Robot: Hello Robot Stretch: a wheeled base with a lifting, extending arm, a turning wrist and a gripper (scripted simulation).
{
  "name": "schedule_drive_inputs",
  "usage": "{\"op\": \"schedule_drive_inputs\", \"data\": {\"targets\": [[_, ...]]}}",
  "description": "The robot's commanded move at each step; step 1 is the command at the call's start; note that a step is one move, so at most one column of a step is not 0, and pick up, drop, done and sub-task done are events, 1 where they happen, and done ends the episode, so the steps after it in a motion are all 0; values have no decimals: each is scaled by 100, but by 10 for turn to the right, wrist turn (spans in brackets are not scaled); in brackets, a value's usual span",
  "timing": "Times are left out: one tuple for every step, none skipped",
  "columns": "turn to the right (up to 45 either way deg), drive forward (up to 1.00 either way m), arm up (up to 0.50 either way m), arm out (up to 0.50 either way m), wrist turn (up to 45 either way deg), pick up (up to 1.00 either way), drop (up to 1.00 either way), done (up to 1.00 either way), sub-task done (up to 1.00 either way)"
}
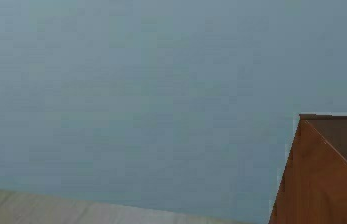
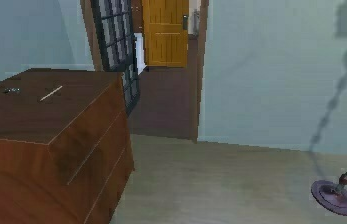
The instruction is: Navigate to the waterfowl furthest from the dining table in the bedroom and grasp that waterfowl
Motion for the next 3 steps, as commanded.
{"op": "schedule_drive_inputs", "data": {"targets": [[60,0,0,0,0,0,0,0,0],[0,20,0,0,0,0,0,0,0],[-450,0,0,0,0,0,0,0,0]]}}
